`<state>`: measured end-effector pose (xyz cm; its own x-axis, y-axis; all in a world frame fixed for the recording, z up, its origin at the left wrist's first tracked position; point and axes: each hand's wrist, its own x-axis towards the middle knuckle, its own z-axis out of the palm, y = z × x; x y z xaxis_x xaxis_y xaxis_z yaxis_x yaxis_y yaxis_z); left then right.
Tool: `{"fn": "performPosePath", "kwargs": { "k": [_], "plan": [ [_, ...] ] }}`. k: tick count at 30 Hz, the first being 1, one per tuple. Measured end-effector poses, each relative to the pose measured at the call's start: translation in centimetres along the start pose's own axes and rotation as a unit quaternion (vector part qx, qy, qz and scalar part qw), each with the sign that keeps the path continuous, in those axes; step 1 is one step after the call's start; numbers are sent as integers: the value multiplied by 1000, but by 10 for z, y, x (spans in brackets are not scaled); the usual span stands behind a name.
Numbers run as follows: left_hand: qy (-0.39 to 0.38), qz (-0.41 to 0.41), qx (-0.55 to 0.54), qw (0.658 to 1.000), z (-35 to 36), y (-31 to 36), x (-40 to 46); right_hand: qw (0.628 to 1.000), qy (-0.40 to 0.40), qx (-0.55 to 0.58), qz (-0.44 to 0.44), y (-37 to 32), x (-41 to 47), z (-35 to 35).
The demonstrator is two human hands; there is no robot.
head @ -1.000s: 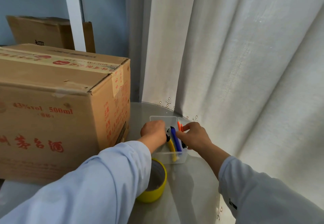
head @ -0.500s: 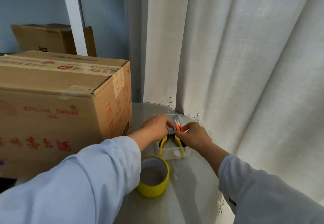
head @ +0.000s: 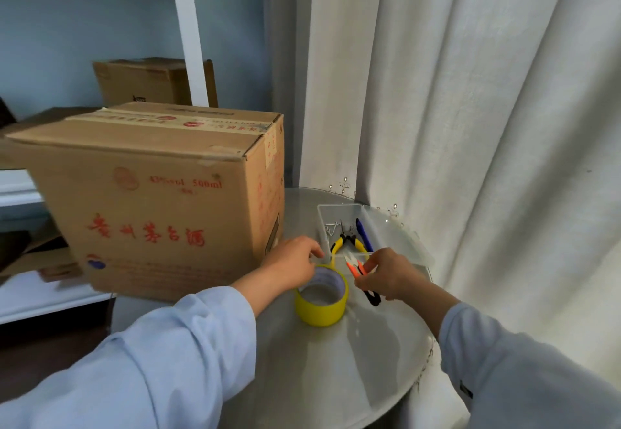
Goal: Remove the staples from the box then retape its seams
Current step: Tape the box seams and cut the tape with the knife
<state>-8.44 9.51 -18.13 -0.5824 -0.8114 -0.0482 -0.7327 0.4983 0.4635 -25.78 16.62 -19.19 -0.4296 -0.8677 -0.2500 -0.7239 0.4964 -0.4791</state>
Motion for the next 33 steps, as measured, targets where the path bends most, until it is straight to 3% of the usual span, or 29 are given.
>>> {"fn": "performPosePath", "kwargs": {
  "k": [5,13,21,27,33],
  "plan": [
    [47,-7,-4,999,15,-10,-28,998,-26,-48,15,3,-13,16],
    [24,-19,-27,999,33,-20,-51,997,0,-76,13,11,-13,40],
    [42,-12,-38,998,40,-25,-54,997,66,-3,-26,-15,-6,35],
    [53,6,-50,997,41,-27,-55,996,11,-80,-38,-33,7,45],
    [49,17,-54,997,40,-28,-54,995,18,-88,-52,-40,10,49]
  ]
}}
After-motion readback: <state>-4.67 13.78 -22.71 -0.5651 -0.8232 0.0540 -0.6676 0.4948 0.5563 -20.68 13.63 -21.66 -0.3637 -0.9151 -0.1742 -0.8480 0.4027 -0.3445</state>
